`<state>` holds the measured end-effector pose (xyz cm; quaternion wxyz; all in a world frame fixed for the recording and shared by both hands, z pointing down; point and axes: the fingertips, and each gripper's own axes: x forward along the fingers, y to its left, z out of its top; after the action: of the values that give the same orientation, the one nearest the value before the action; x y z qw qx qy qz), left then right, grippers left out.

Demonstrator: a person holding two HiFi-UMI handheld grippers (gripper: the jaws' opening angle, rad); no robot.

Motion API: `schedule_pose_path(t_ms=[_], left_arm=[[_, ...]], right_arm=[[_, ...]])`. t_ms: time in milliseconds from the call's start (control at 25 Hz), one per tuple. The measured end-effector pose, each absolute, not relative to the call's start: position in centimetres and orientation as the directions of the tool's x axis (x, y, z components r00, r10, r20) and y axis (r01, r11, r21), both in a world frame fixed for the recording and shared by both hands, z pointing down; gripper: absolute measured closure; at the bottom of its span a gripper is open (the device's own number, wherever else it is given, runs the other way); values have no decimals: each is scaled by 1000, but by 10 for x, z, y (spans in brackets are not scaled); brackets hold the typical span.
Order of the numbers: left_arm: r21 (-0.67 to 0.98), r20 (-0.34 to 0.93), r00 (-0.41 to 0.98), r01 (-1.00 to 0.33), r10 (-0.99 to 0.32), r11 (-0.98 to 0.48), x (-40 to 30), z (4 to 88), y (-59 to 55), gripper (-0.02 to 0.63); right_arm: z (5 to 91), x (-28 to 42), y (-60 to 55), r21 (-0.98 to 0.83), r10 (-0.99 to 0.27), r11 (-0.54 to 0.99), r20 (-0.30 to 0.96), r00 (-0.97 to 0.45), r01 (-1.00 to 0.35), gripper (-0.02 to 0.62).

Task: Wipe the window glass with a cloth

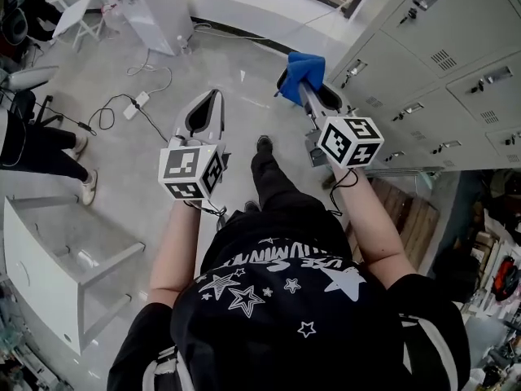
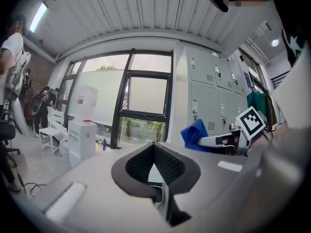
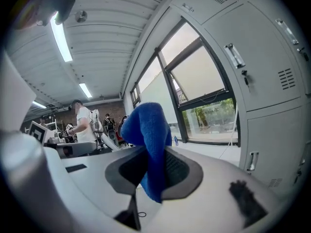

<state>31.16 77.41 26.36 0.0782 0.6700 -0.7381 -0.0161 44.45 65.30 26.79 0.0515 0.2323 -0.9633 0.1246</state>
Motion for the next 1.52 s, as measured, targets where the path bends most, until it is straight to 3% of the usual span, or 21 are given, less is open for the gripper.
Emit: schedule_pose_path(t_ms=[560,1000,1520], left_arm=[[101,136,-102,-988,-985,116,206,262,612,598],[90,154,-82,-991,-985,97,162,255,482,598],[113,179,-11,-993,-984,32,93,277,400,598]], right_arm=[[264,316,474,-245,-404,872,125,-906,-423,518],[265,280,339,-284,-437,847,111,-893,-450,518],[276,233,266,-257,-484,823,152,-862,-507,518]])
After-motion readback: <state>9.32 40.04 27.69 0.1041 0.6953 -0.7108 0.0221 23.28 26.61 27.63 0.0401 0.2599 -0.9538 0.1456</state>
